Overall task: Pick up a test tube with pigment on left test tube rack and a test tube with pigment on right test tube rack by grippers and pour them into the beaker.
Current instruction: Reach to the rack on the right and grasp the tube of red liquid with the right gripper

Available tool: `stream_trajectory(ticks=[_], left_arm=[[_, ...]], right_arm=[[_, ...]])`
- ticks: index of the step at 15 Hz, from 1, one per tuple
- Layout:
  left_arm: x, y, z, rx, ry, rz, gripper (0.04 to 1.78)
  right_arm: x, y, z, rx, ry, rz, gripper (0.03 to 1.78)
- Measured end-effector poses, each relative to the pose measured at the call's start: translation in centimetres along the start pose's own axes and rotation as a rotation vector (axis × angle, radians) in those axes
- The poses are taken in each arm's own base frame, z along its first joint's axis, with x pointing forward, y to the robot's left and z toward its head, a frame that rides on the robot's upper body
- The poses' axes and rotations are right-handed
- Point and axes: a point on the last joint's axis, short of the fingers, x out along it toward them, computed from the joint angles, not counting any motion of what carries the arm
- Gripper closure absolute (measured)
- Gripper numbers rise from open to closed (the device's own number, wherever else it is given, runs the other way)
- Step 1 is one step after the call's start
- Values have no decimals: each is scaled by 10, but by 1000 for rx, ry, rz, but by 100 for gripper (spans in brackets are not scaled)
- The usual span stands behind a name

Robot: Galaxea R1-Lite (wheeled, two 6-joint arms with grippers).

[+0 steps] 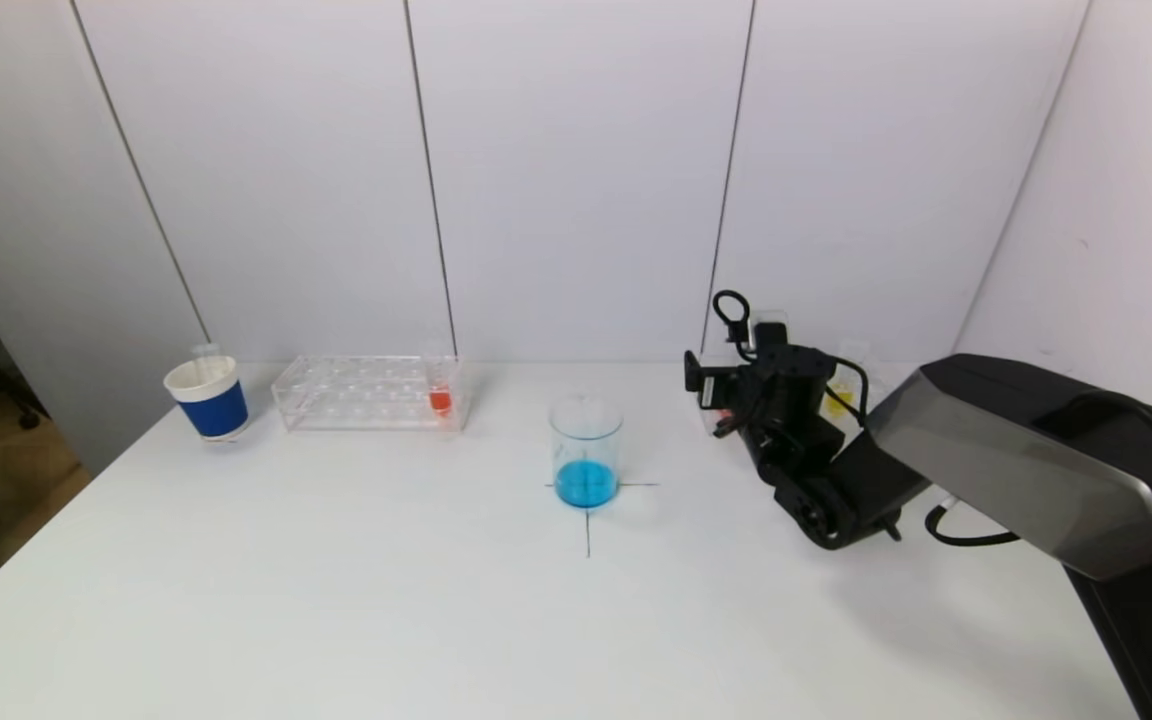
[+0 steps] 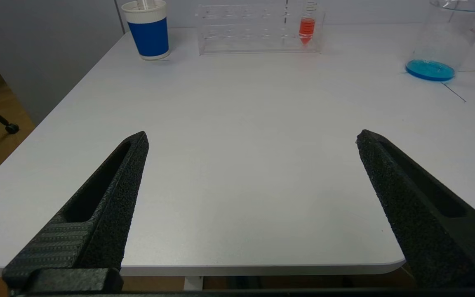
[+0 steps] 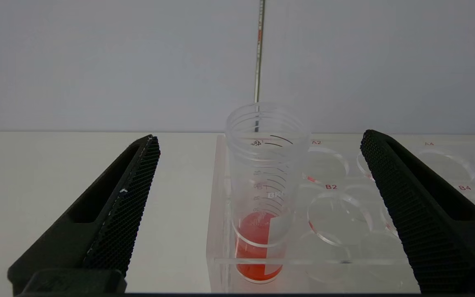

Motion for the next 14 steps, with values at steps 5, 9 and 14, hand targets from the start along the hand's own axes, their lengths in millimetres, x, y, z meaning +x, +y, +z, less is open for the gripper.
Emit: stream_trajectory(ticks=[5, 9, 14], left_arm=[[0, 0, 0, 0, 0, 0, 6], [0, 0, 0, 0, 0, 0, 6], [0, 0, 0, 0, 0, 0, 6]], right_arm=[[4, 2, -1, -11, -3, 0, 4], [5, 2, -1, -11, -5, -1, 4], [6, 1, -1, -11, -6, -6, 7]])
